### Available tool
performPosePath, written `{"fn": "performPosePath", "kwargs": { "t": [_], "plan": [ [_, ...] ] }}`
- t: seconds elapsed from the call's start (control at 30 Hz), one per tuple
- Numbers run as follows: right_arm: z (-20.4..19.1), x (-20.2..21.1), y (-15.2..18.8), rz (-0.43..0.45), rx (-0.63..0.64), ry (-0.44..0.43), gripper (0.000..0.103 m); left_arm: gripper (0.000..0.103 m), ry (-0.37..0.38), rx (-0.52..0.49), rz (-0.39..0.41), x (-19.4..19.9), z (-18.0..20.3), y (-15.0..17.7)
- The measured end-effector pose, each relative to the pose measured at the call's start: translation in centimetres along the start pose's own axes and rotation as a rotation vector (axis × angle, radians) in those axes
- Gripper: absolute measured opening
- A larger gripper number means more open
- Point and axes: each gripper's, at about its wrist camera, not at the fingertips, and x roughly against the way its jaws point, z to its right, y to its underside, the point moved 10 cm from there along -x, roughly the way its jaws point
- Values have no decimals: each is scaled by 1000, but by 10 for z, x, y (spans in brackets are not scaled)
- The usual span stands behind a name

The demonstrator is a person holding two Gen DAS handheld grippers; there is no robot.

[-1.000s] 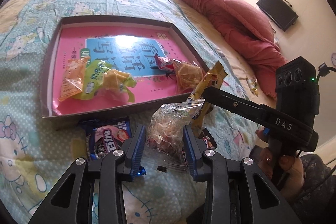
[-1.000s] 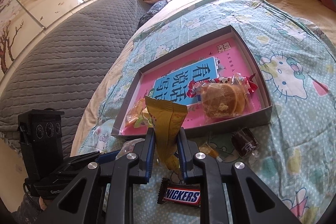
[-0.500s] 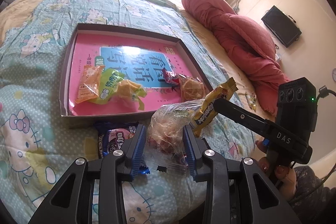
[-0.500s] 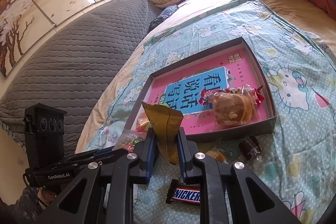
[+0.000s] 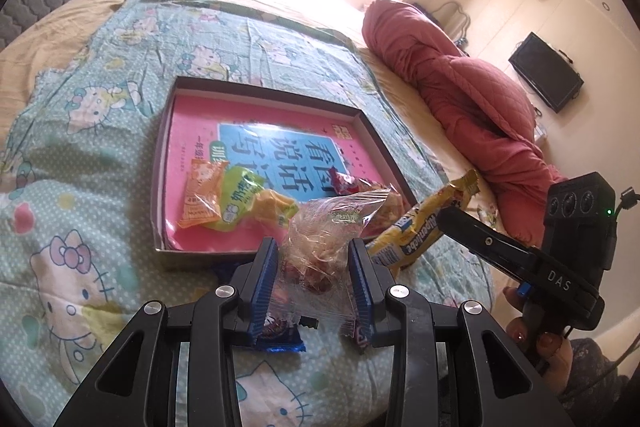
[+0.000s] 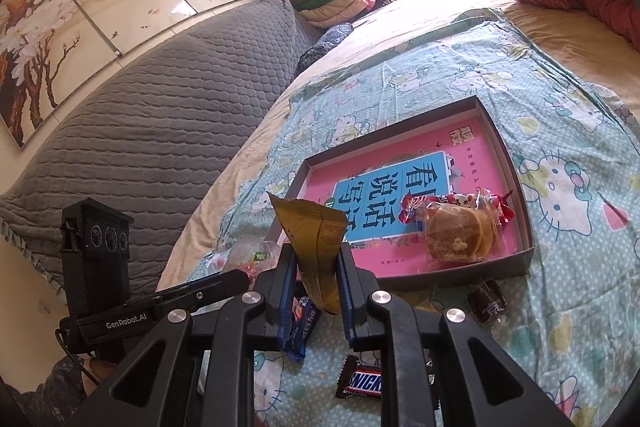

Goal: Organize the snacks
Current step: 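Lift the clear bread bag with left gripper while right gripper lifts the gold snack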

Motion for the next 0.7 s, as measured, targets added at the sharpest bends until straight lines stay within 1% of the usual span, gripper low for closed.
{"fn": "performPosePath", "kwargs": {
  "t": [0.1, 0.23, 0.37, 0.53, 0.6, 0.7],
  "plan": [
    [-2, -1, -4, 5, 3, 4, 20, 38, -4, 19, 17, 0, -5, -5],
    [-4, -3, -9, 11, 7, 9, 20, 38, -30, 25, 39, -1, -13, -12],
    [-5, -3, -17, 23, 0, 14, 20, 38, -40, 40, 48, -5, -19, -17],
    [-3, -6, -27, 29, -17, 29, 20, 38, -66, 42, 61, -9, -25, -22],
    [-2, -6, -32, 35, -28, 36, 20, 38, -89, 28, 67, -10, -27, -24],
    [0, -7, -36, 45, -32, 52, 20, 38, -103, 19, 62, -13, -30, -23]
  ]
}}
